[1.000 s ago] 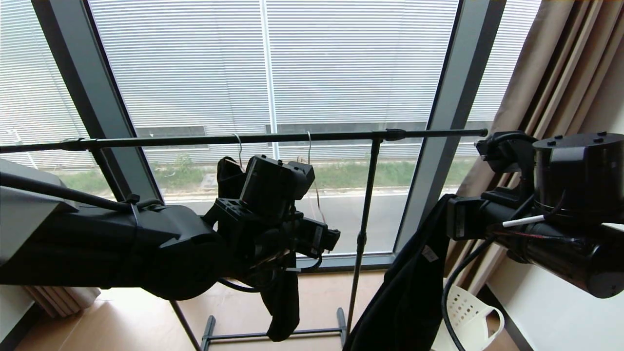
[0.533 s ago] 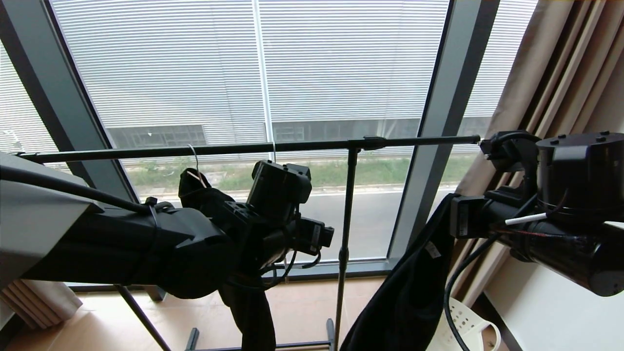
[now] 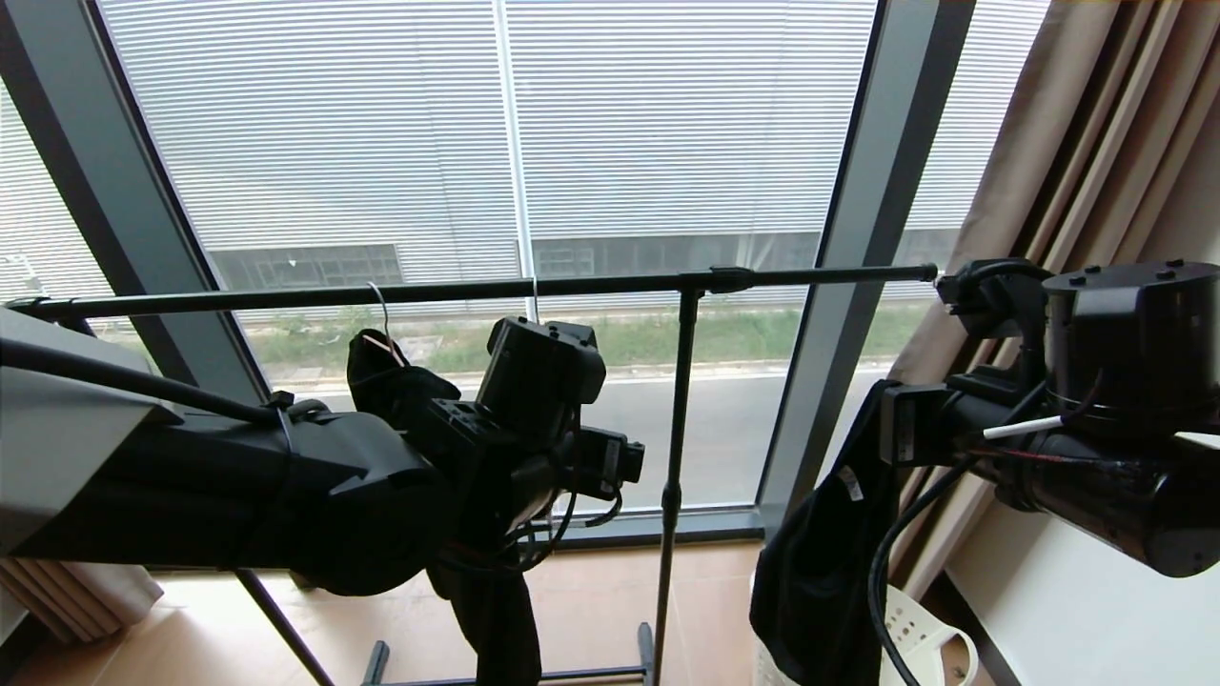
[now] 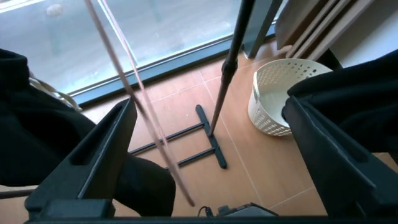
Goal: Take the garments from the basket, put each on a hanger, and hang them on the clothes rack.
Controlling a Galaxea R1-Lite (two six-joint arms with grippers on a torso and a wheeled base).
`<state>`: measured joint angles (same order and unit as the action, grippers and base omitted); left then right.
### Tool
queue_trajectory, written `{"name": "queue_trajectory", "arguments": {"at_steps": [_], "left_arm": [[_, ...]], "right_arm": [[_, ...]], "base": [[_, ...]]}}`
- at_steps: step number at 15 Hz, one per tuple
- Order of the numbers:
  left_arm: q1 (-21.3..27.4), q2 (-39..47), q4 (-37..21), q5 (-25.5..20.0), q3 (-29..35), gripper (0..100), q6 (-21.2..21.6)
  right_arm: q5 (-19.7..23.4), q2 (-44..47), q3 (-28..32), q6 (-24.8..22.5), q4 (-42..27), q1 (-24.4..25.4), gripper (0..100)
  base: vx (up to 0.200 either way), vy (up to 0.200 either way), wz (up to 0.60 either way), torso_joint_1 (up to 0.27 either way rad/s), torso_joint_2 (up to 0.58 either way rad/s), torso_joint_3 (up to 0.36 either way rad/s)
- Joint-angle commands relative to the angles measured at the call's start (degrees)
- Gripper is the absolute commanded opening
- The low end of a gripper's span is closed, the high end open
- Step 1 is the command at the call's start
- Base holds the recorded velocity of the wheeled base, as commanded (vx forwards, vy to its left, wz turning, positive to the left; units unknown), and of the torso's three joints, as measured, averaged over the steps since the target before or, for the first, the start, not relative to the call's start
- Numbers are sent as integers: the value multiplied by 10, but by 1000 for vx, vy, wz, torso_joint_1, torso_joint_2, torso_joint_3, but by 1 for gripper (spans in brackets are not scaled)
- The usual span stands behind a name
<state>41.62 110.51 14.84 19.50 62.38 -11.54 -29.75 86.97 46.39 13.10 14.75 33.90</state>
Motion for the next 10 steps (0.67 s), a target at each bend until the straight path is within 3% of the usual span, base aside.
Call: {"name": "queue_trajectory", "arguments": {"at_steps": [1,6,10], "left_arm": [[-17,1,0,1,-7,100,-1],[-58,39,6,2,0,100,-3],[-74,86,49,3,13,100,-3]], "right_arm": [[0,1,-1,0,0,1,0],[0,4,-2,1,0,1,0],[0,7,-5,1,0,1,0]], "base": [[0,0,0,0,0,0],[0,0,0,0,0,0],[0,0,0,0,0,0]]}}
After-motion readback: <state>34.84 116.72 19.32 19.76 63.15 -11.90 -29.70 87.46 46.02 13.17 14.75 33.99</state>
